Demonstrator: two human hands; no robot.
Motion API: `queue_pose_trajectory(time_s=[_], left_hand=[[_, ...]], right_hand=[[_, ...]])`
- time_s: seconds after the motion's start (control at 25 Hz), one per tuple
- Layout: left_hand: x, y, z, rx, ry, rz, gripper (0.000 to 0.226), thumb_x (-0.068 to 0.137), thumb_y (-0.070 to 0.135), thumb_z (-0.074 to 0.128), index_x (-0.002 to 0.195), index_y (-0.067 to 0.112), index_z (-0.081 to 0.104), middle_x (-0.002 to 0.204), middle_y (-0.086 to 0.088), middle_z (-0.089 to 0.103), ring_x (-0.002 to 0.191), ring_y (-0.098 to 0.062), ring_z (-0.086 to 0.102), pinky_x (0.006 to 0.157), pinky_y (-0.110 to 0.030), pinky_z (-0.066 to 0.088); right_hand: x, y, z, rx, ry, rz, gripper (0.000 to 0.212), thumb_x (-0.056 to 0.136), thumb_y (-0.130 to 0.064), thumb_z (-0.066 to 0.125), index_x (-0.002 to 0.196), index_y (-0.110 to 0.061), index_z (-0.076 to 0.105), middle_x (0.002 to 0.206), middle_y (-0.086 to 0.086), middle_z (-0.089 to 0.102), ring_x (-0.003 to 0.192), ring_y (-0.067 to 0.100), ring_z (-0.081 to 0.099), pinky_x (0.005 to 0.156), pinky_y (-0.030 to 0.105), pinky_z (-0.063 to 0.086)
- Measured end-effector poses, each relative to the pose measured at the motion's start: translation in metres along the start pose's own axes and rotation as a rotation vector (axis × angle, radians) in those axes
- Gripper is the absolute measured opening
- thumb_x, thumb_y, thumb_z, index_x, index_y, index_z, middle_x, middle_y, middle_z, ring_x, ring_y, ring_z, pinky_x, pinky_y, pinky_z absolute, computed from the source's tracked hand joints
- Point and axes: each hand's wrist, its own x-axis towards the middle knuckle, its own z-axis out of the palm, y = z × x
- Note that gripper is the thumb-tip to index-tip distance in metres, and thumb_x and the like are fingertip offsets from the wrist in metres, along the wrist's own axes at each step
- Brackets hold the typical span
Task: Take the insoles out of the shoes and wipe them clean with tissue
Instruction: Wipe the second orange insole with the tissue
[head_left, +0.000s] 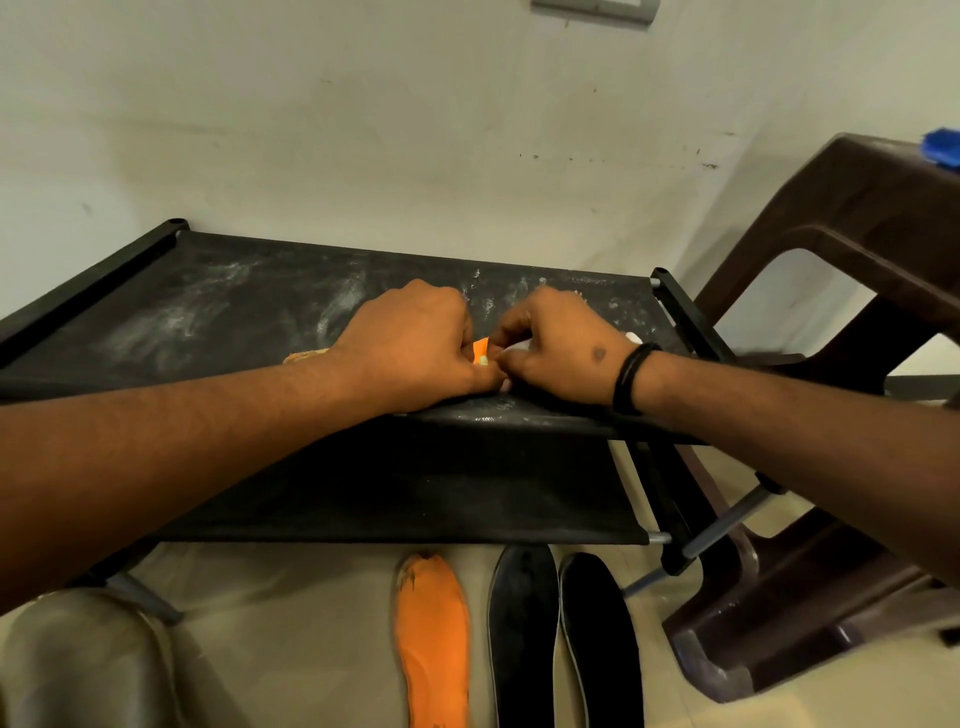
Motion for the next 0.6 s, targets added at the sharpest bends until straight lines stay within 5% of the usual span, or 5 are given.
queue_pose_trajectory(time_s=[0.36,0.48,0.6], left_hand=[[0.001,-0.003,-0.006,-0.077,-0.07,0.025,0.044,0.074,0.069,0.071,0.071,0.026,0.078,0.09,0.007,0.075,0.079,-0.011,0.069,0.072,-0.042,0.06],[-0.002,-0.014,-0.03,-0.162,-0.293,0.089,0.048,0.072,0.07,0.073,0.099,0.031,0.081,0.112,0.016,0.067,0.102,-0.006,0.063,0.092,-0.037,0.053],[-0.007,-0.019,-0.038,-0.143,-0.355,0.095,0.058,0.07,0.072,0.071,0.114,0.035,0.076,0.111,0.018,0.06,0.105,-0.006,0.058,0.093,-0.03,0.049]], right_hand=[[0.006,0.011,-0.004,-0.228,0.055,0.097,0.01,0.089,-0.027,0.065,0.096,-0.025,0.071,0.109,-0.002,0.069,0.108,0.022,0.061,0.098,0.049,0.045],[0.005,0.016,-0.004,-0.186,0.078,0.093,0.01,0.088,-0.026,0.065,0.095,-0.028,0.07,0.11,-0.004,0.069,0.109,0.021,0.061,0.098,0.051,0.046],[0.005,0.012,-0.001,-0.101,0.06,0.056,0.01,0.088,-0.021,0.065,0.092,-0.024,0.073,0.1,-0.005,0.071,0.1,0.017,0.063,0.094,0.043,0.05]])
